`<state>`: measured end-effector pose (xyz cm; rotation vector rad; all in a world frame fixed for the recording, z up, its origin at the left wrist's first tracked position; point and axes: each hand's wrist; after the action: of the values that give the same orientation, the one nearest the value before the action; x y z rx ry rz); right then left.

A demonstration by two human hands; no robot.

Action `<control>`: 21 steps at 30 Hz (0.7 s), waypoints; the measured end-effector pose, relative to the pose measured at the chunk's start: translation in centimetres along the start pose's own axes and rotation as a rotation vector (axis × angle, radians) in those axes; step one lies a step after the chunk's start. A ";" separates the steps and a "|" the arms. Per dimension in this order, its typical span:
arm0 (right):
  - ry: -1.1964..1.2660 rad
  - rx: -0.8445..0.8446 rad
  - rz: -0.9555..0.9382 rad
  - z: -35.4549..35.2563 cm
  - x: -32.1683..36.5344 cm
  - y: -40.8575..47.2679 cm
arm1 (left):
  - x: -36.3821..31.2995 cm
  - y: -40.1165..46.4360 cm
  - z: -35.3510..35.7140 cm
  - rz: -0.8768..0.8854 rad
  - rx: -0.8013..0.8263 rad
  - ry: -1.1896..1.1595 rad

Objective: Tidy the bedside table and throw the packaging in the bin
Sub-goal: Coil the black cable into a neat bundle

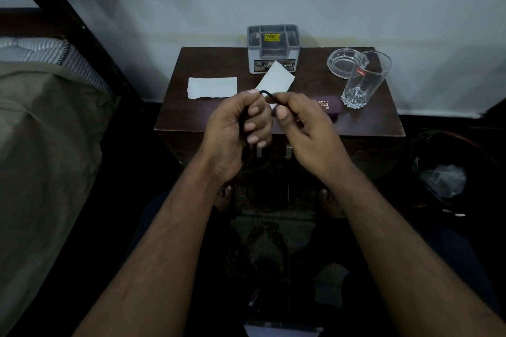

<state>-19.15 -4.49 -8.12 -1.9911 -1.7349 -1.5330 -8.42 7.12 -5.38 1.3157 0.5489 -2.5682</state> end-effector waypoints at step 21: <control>-0.053 0.456 -0.007 2.2 1.3 -1.0 | 1.3 1.1 -0.8 0.493 -0.395 0.775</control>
<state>-18.80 -1.88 -8.76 -1.8030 -1.8985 -0.9731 -8.27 6.46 -7.09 1.9512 0.6876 -1.4229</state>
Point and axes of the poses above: each hand's wrist, its own y-axis towards the middle knuckle, its own z-axis out of the palm, x = y × z, and after that the axes turned 12 degrees about -z, right-handed
